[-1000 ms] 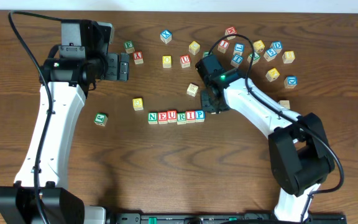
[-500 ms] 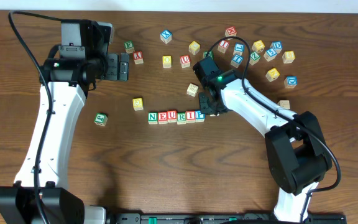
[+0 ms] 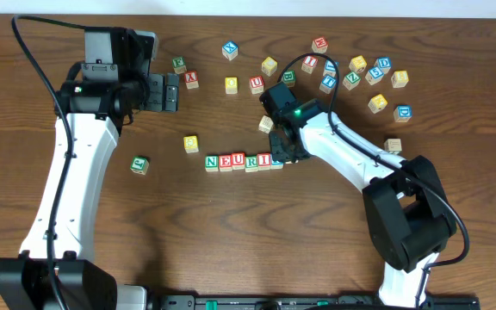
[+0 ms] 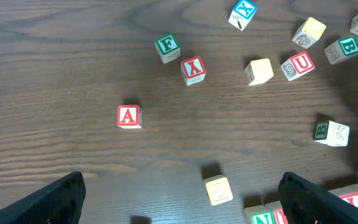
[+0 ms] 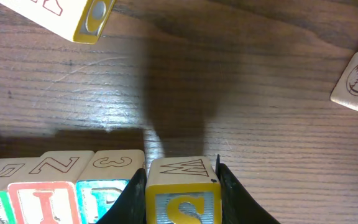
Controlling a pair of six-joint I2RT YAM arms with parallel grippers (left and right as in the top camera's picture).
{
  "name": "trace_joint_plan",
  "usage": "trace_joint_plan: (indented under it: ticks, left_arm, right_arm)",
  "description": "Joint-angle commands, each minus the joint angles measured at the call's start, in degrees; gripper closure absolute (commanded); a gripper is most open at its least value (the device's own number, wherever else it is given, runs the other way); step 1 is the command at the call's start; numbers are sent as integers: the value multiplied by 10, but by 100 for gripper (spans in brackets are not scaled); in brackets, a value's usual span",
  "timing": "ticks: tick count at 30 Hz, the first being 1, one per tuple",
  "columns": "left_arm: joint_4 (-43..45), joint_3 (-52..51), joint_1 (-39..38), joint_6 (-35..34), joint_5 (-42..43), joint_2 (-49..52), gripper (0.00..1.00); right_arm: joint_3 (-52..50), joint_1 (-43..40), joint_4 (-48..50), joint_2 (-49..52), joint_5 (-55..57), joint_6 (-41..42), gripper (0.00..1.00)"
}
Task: Spell out NEURIPS
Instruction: 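Lower the yellow S block to the right of the blue P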
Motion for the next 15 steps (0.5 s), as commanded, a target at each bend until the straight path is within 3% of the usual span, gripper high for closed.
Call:
trace_joint_plan:
  ticks: [1, 15]
  left_arm:
    - [0, 15, 2, 6, 3, -2, 2]
    - [0, 15, 2, 6, 3, -2, 2]
  right_arm:
    - [-1, 4, 2, 11, -1, 9, 84]
    - [-26, 3, 27, 16, 2, 16, 85]
